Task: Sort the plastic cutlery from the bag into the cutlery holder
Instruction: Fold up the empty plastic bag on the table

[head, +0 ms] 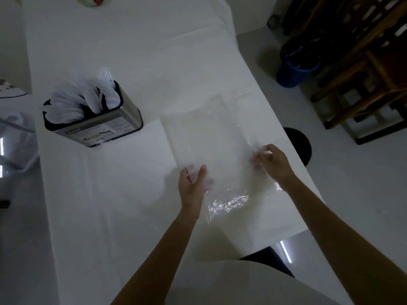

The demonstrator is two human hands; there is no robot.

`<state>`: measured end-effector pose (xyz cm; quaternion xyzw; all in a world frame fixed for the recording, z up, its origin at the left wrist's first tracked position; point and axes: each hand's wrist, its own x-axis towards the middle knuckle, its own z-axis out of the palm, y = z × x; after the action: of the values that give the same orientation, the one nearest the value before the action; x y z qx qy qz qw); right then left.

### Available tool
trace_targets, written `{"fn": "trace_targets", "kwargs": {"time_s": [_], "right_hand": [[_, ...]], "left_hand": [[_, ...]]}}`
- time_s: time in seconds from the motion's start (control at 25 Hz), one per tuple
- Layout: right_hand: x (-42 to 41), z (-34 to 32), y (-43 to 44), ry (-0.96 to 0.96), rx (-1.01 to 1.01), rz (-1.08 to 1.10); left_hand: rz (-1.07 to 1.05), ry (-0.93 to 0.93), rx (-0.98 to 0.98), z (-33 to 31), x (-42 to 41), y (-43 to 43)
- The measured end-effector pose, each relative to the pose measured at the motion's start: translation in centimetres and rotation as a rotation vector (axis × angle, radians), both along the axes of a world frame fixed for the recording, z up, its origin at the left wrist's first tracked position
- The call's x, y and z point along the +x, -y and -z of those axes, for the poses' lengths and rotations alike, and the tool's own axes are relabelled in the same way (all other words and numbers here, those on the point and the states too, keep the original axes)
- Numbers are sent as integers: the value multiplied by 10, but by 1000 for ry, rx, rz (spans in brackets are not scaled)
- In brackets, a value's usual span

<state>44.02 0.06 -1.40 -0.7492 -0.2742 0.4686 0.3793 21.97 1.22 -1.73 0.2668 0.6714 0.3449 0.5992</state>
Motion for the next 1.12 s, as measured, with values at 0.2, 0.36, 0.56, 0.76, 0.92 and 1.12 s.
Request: {"fn": "trace_targets", "kwargs": {"time_s": [0.2,0.36,0.56,0.76,0.92,1.12], "right_hand": [[-20,10,72,237,-58,198],[-8,4,94,238,-24,290],[17,-1,101,213,39,310],[74,1,91,211,79,328],[154,7,88,253,124,232],[287,11,82,301,77,152]], "left_hand": [[156,-35,70,12,7,36],[219,-36,85,10,27,44],[303,21,102,-5,55,42],[303,13,143,-12,108,37],[252,9,213,-17,184,41],[238,-106,234,-8,314,43]]}}
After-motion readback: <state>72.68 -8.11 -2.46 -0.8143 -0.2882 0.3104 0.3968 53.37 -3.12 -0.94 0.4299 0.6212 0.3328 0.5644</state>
